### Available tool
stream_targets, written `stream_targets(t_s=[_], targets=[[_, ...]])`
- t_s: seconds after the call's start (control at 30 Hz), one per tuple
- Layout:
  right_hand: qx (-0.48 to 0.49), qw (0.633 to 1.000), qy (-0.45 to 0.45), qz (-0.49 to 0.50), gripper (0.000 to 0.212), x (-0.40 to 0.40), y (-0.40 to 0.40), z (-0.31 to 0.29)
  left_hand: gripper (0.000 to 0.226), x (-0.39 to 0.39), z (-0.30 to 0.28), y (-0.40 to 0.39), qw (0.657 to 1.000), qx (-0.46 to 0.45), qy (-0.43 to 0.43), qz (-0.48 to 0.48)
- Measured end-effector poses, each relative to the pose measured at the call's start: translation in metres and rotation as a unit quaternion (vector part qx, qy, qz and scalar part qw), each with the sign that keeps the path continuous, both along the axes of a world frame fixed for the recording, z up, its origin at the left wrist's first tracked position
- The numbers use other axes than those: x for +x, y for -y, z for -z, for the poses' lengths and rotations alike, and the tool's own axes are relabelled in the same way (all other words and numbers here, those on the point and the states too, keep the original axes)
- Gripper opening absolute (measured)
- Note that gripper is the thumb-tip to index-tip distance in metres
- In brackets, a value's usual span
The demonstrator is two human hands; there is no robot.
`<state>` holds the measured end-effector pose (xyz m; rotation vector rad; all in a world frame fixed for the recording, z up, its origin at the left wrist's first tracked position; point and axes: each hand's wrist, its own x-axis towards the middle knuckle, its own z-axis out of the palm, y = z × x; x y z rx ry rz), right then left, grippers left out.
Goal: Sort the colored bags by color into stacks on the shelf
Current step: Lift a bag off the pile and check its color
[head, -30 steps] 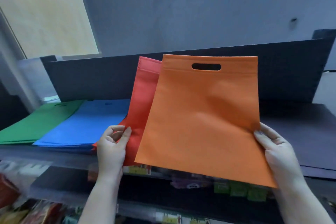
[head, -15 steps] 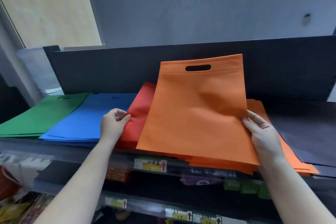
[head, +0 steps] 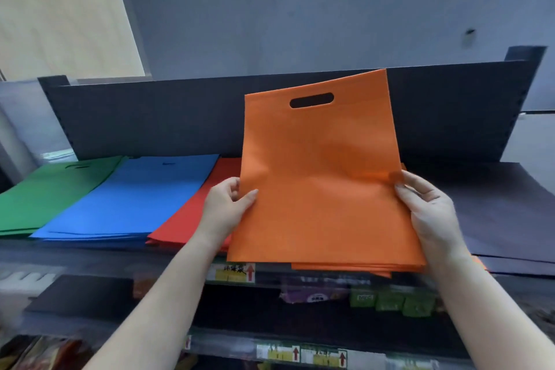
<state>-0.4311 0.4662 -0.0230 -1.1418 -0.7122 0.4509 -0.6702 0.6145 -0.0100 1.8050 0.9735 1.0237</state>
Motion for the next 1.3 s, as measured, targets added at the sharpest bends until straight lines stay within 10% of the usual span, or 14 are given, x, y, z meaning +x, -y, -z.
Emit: stream_targets(t_s=[0.27, 0.63, 1.3], targets=[[-0.205, 0.920, 0.276, 0.189, 0.010, 0.057, 0.024, -0.010, 0.015, 0.059, 0.000, 0.001, 0.974, 0.200, -0.104, -0.010], [-0.476, 0.761, 0.410, 0.164, 0.027, 0.074, 0.015, 0.012, 0.042, 0.093, 0.025, 0.009, 0.885, 0.178, -0.426, -0.053], [-0.551, 0.631, 0.493, 0.233, 0.048, 0.207, 0.238, -0.062, 0.047, 0.331, -0.035, 0.186, 0.816, 0.393, -0.404, 0.127]])
